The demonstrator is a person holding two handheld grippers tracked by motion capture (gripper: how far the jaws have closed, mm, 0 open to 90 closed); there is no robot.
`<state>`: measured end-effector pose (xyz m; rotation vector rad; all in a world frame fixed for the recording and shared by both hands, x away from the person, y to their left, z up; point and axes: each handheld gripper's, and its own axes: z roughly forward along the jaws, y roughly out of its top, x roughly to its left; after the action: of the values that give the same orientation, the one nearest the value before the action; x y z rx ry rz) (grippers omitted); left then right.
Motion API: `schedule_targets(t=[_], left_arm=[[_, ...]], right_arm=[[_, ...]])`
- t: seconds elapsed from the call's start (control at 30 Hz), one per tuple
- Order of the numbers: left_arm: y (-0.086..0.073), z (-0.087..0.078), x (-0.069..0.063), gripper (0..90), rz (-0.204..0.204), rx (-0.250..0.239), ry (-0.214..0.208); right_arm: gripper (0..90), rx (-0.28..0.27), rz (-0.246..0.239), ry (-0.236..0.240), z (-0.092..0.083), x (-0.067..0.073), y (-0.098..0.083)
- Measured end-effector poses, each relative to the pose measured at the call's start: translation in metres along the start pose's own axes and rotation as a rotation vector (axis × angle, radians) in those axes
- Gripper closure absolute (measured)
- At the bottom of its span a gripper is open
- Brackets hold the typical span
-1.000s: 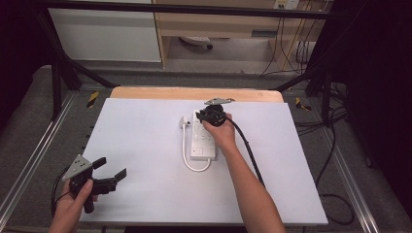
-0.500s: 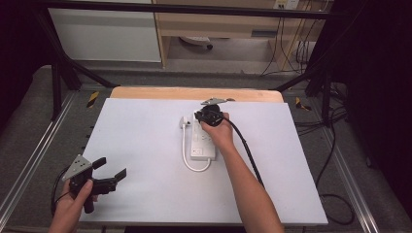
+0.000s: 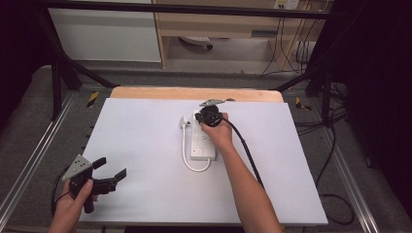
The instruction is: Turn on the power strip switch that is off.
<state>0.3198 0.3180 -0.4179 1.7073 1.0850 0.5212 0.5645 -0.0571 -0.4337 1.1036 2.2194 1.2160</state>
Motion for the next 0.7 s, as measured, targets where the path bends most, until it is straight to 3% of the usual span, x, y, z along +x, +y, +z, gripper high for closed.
schedule_targets(t=[0.7], left_arm=[[-0.0001,0.0001,0.0,5.4,-0.001,0.0,0.0]], right_arm=[[90.0,0.008,-0.002,0.007,0.0034,0.0016,-0.0037]])
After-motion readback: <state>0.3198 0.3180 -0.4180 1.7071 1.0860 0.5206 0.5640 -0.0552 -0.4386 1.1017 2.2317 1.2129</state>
